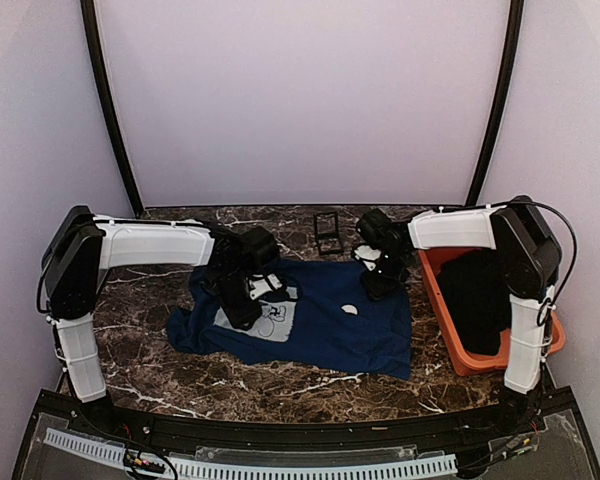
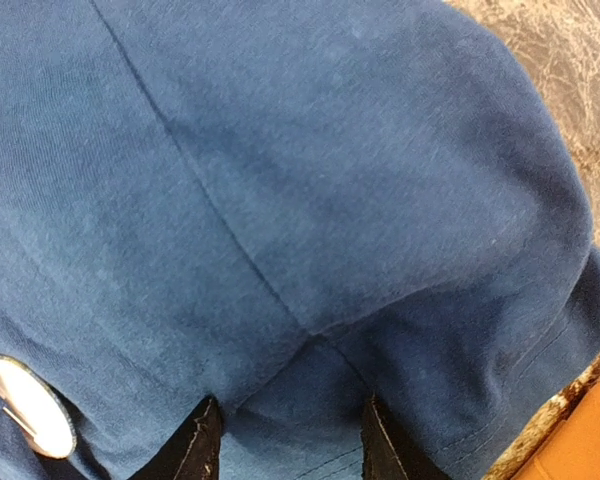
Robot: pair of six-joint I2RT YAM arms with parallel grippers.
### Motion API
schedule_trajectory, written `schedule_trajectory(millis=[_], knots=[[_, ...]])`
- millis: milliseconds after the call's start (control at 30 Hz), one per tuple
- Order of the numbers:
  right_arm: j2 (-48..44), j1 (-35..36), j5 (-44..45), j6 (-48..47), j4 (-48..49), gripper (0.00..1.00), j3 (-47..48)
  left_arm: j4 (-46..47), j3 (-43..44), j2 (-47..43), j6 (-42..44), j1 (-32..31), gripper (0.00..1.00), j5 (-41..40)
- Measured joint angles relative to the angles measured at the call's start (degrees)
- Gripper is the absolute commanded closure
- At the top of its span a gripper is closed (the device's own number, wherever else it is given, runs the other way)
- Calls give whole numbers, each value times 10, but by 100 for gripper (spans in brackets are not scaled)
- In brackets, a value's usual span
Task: Pin the brooch onto the clothing
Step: Smooth out the clothing with brooches at the center of the board.
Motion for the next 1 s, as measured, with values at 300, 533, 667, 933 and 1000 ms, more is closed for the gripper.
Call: schedule_trajectory(millis=[300,533,667,933,1000], knots=[[2,-1,0,-3,2,54,2,18,-8,-16,-2,0,47,-34],[2,-1,0,-4,2,54,2,31,-14,-34,-7,16,51,-30],[2,-2,0,-5,2,54,2,33,-29,-30,-7,27,53,-11],[2,-2,0,-7,6,54,1,32,-37,-5,-8,33,81,13],[2,-2,0,-7,7,54,1,30,-37,-5,-10,33,94,19]])
